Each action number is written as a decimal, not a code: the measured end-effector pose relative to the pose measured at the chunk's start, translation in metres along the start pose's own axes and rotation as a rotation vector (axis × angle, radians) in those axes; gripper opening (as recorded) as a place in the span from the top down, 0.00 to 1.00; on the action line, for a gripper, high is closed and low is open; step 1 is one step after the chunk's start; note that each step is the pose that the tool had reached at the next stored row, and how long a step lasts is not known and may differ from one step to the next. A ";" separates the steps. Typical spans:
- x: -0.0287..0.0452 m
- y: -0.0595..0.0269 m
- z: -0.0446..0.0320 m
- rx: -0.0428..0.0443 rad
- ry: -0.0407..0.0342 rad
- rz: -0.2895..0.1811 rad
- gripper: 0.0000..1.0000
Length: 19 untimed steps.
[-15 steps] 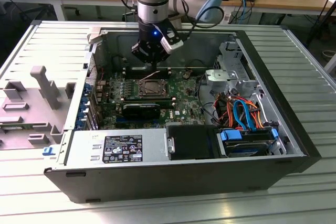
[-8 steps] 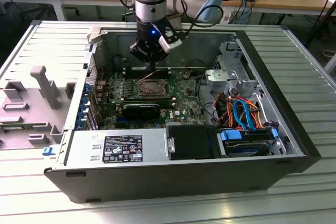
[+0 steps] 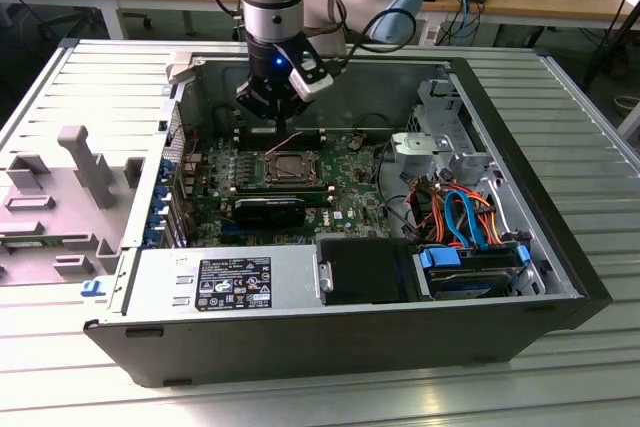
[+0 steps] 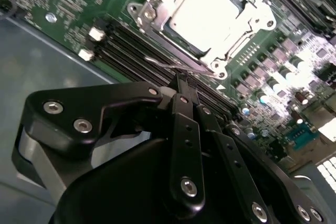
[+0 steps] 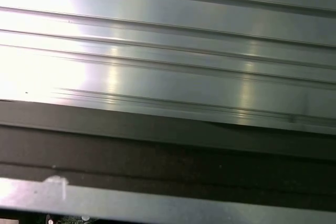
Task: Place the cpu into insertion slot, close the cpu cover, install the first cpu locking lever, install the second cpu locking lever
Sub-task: 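Install the first cpu locking lever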
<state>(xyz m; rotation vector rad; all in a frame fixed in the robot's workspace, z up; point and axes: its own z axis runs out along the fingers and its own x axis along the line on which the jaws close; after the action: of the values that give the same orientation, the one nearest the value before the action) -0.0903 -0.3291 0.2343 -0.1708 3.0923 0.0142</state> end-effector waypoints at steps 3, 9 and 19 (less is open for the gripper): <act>0.0069 0.0008 0.0003 0.0001 -0.0014 0.007 0.89; 0.0072 0.0007 0.0042 0.0046 -0.0018 0.099 0.89; 0.0078 -0.0049 0.0100 0.0131 -0.0014 0.109 0.89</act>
<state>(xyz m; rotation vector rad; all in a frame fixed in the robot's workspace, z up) -0.0970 -0.3347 0.2239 -0.0023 3.0955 -0.0022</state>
